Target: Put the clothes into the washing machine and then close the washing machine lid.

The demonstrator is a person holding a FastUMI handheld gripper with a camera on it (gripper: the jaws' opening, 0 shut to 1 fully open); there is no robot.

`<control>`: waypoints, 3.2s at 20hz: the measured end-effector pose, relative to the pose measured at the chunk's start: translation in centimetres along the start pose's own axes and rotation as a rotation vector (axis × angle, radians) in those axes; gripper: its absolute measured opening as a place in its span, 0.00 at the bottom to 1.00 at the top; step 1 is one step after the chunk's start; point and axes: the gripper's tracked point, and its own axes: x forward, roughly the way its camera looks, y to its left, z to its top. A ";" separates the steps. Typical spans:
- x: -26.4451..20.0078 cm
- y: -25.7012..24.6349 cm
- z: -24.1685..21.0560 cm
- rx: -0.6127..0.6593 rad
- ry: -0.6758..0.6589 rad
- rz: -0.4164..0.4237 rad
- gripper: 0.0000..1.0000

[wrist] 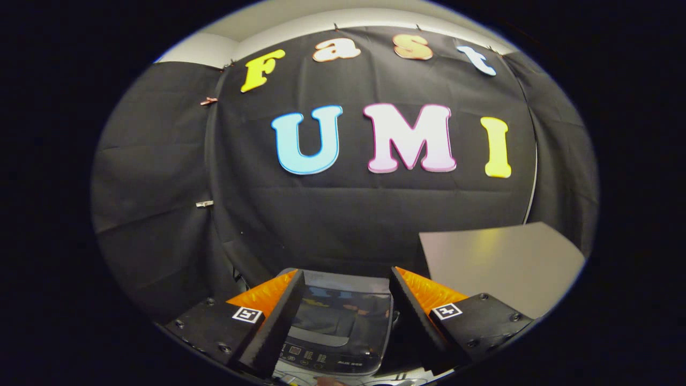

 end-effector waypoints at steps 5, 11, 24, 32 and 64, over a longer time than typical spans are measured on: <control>-5.9 -1.2 4.1 -0.049 -0.136 0.001 0.98; -12.7 -3.7 6.8 -0.094 -0.255 -0.021 0.97; -23.5 -9.0 9.1 -0.098 -0.430 -0.050 0.97; -25.9 -10.9 9.6 -0.053 -0.473 -0.074 0.97; -26.6 -10.9 10.1 -0.069 -0.470 -0.081 0.97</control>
